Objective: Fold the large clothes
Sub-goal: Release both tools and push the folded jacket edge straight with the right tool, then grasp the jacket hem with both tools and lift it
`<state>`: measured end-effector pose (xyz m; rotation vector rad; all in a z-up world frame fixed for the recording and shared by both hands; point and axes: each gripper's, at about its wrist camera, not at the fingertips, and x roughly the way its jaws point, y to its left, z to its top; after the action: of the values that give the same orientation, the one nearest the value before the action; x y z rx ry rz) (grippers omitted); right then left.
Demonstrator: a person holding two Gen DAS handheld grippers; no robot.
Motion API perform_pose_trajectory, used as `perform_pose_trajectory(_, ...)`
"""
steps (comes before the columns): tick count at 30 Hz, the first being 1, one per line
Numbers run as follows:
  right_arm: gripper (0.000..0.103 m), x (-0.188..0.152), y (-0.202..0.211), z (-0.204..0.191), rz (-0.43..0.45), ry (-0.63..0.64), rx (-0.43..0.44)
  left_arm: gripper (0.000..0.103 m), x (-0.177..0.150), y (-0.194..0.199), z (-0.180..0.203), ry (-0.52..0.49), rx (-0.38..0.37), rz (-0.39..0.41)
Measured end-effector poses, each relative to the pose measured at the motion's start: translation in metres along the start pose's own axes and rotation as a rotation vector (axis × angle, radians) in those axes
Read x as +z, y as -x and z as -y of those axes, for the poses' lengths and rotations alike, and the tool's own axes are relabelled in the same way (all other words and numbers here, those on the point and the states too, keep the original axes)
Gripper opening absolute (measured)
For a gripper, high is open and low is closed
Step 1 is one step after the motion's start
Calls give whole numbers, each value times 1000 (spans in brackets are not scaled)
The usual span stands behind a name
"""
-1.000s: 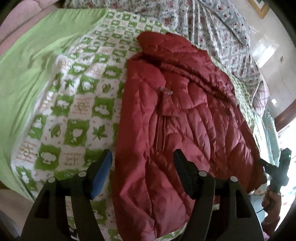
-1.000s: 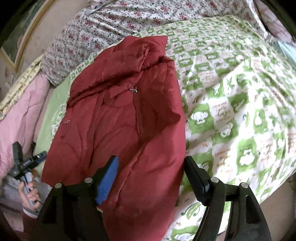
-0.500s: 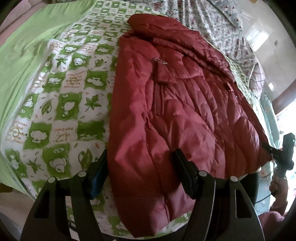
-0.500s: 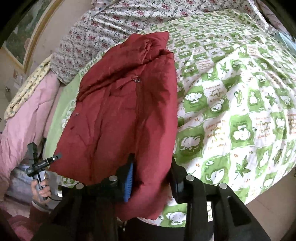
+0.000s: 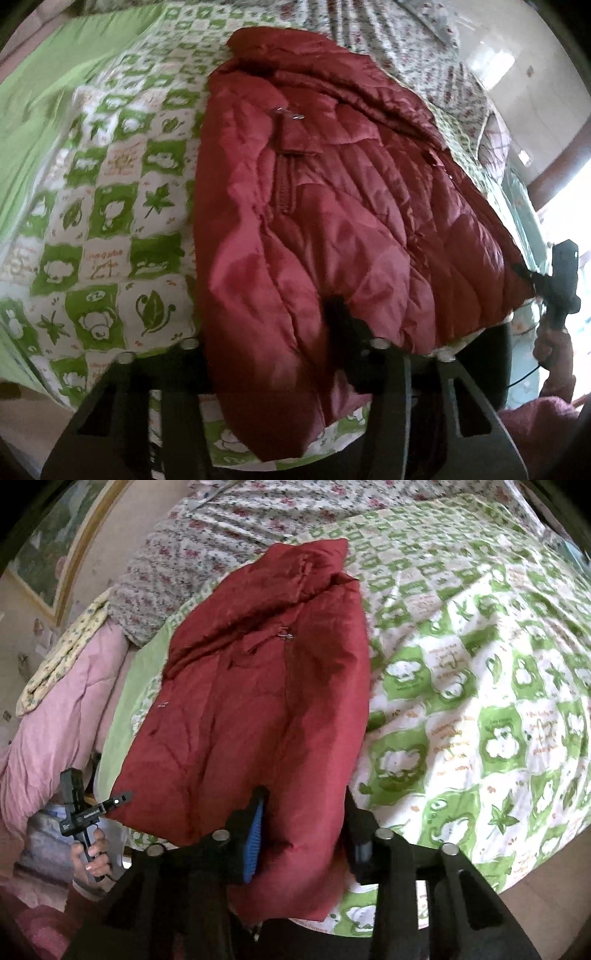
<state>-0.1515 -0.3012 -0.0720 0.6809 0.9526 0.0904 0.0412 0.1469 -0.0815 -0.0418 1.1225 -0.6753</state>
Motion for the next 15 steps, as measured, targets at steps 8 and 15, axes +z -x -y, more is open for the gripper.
perform_pose_trajectory(8,24,4,8,-3,46,7,75,18,9,17,14,-41,-5,63)
perform_pose_trajectory(15,21,20,24,-21,112,44,131,17,30,46,29,-63,-42,175)
